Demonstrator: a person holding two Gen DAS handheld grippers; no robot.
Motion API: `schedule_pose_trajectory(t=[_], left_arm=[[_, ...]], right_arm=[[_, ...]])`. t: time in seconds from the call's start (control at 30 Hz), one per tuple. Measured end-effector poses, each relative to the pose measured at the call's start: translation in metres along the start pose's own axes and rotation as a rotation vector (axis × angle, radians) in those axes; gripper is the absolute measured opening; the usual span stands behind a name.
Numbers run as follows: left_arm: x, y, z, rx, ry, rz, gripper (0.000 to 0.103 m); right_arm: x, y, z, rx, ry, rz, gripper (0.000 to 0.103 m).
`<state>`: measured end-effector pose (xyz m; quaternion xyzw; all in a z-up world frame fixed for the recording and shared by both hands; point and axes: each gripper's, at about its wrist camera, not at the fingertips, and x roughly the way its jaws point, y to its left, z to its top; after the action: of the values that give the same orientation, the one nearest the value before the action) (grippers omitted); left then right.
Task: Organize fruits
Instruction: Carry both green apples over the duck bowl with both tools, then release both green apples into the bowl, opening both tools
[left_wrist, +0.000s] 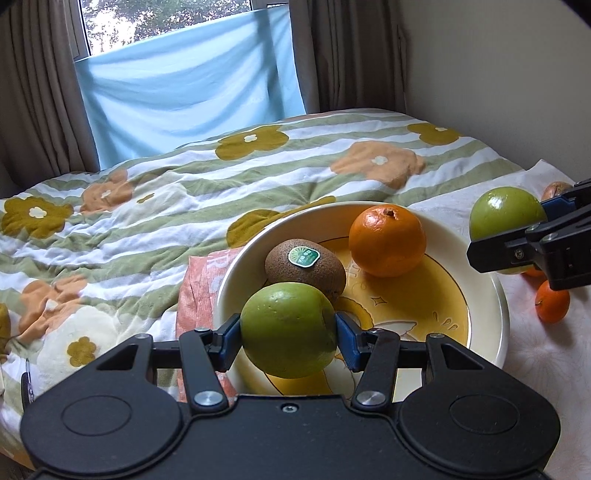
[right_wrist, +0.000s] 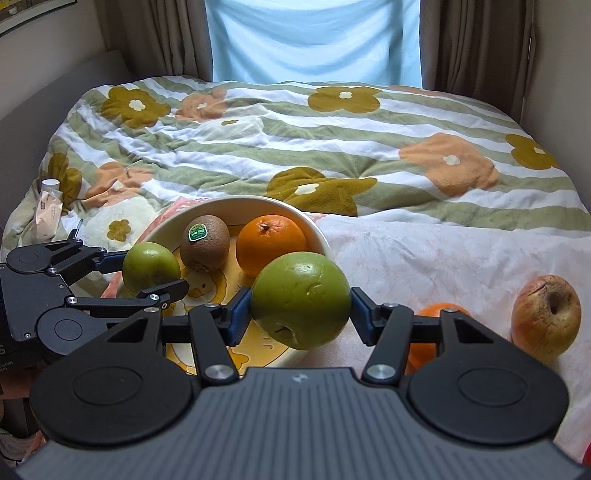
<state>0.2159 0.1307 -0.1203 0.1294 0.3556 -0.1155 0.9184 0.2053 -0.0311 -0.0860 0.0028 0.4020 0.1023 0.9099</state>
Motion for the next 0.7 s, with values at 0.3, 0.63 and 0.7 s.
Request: schedule_pose_trajectory(t=[0.3,0.63,0.7], left_arm=[[-0.017,0.004,0.004,0.005,-0.060,-0.008,0.097],[-0.046,0.012,-0.003,-0.082,-0.041,-0.012,0.100],[-0.050,0.010,-0.006,-0.090,-0.036,0.000,0.102]], right_arm=[[-0.004,0.000,0.005,0.011,0.003,-0.013,0.071],[0.002,0.009,0.011,-0.017,0.017,0.023,0.071],[0.006,0.014,0.012,-0.029,0.022,0.026,0.071]])
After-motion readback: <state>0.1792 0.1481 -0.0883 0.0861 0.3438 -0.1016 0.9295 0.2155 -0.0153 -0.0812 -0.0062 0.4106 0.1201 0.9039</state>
